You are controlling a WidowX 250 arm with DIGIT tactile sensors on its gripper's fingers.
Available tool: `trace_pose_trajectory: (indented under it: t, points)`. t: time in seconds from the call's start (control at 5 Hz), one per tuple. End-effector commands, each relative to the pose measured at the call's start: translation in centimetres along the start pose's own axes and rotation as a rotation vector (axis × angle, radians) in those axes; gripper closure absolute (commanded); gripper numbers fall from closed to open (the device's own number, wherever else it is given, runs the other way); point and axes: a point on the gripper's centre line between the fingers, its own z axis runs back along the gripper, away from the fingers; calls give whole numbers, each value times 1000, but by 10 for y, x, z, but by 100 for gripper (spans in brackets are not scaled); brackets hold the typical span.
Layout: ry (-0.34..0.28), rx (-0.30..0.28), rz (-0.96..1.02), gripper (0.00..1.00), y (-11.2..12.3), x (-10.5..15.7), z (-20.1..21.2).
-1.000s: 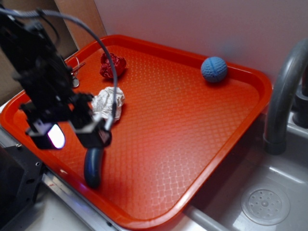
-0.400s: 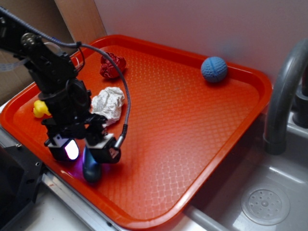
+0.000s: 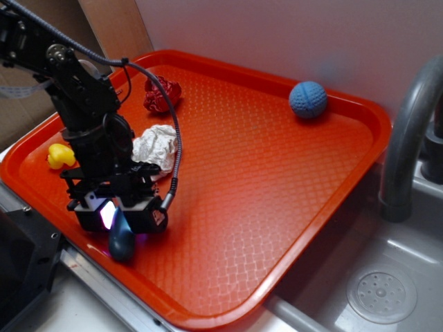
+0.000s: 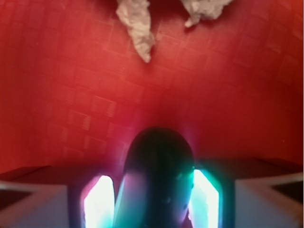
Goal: Grab the plastic pickle.
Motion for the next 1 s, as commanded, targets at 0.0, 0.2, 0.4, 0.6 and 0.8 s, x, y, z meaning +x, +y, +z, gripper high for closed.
trace_pose_trajectory:
  t: [0.0, 0.2, 0.4, 0.6, 0.8]
  points:
    - [-21, 27, -235, 100, -10, 8, 21]
    - [-255, 65, -509, 100, -20, 36, 80]
    - [-436, 151, -751, 100, -13, 42, 143]
    - [-542, 213, -786, 100, -30, 36, 194]
    - [-496, 72, -715, 100, -47, 20, 240]
